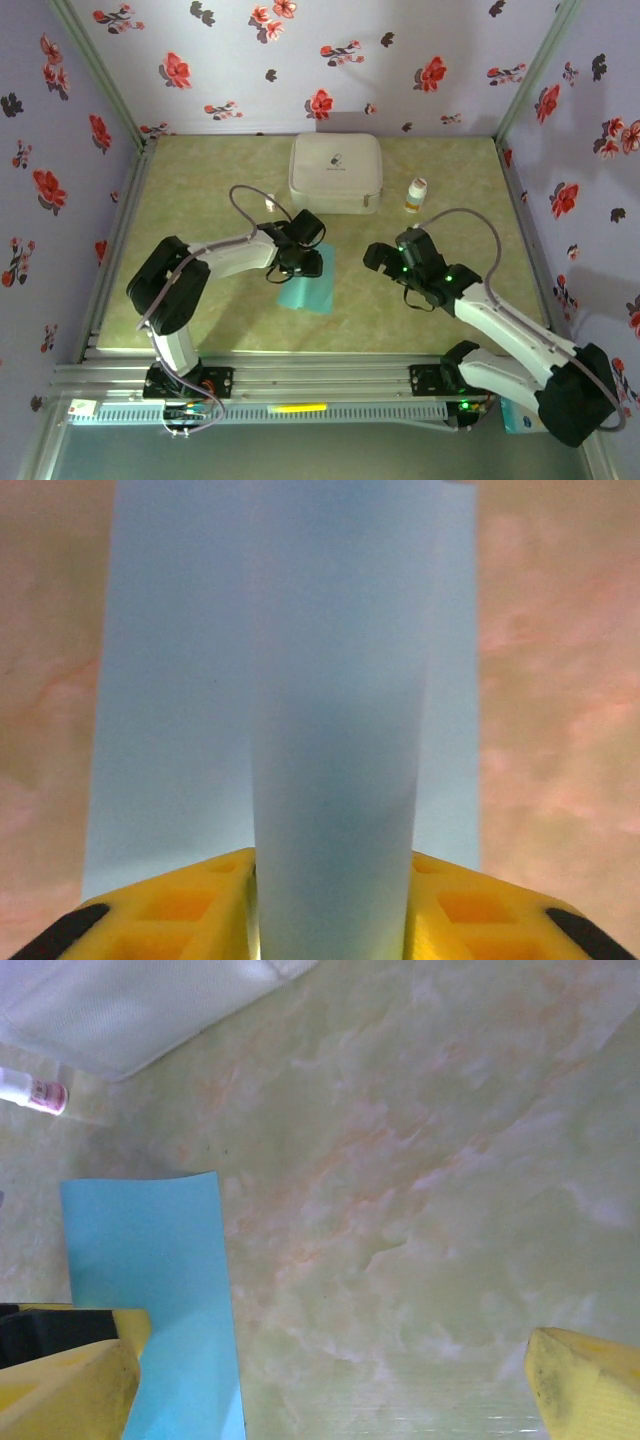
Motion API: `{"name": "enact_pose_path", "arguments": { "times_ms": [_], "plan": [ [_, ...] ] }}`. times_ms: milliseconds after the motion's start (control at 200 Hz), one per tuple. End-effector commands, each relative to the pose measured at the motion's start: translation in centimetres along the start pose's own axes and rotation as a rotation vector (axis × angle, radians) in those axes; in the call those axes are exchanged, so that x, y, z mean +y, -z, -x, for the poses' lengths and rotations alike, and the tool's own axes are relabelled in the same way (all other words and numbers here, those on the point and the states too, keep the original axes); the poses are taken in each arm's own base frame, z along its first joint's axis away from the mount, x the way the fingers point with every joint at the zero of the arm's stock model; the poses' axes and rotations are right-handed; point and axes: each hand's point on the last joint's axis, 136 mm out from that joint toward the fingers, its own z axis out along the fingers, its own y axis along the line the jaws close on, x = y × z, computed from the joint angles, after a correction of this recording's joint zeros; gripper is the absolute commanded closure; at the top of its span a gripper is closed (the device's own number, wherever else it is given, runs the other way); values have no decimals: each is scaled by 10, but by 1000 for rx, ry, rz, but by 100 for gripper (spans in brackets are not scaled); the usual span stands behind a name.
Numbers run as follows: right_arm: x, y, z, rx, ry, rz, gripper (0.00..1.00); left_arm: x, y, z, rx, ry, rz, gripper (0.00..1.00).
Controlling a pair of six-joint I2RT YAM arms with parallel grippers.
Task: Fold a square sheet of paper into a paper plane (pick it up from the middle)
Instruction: First fold the square sheet of paper in half at the center of the table.
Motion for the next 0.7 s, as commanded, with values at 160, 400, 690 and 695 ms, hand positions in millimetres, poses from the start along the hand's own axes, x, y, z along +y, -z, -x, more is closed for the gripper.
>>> {"name": "enact_pose_path", "arguments": {
  "times_ms": [160, 400, 690, 695],
  "plan": [
    [11, 43, 25, -168, 148, 136, 1, -78, 32, 16, -21, 67, -383, 64],
    [-22, 74, 53, -267, 126, 21, 1, -123, 53, 26, -3, 138, -640, 65],
    [7, 38, 40, -55, -105, 352, 3, -114, 28, 20, 16, 241, -676, 64],
    [7, 37, 39, -51, -108, 356, 3, -114, 27, 20, 17, 242, -675, 64]
  ]
}}
